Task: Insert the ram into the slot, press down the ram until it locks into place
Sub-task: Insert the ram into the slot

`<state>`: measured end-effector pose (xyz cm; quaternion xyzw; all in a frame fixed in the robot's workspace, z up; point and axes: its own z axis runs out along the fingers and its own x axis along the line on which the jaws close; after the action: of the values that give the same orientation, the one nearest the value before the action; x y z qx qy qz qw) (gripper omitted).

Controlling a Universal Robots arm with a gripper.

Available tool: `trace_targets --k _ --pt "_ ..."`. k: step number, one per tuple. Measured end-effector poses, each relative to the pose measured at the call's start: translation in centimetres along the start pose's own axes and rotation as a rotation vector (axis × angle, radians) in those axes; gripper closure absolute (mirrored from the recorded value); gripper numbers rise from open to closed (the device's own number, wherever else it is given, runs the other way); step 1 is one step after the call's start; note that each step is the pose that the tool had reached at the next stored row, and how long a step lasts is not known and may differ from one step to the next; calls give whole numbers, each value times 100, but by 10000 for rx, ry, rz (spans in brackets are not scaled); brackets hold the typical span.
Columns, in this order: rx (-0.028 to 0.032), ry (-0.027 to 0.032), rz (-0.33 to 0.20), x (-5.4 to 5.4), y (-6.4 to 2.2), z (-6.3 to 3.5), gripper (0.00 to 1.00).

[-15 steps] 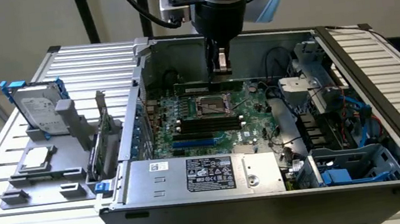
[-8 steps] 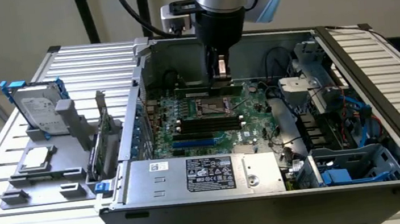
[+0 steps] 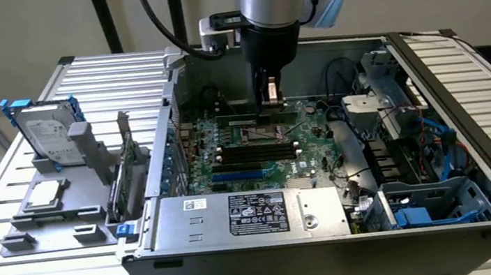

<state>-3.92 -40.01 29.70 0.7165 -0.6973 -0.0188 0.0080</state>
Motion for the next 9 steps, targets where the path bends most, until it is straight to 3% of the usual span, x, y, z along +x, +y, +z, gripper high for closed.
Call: trace_targets --k 9 --pt "-1 1 0 3 -37 162 87"
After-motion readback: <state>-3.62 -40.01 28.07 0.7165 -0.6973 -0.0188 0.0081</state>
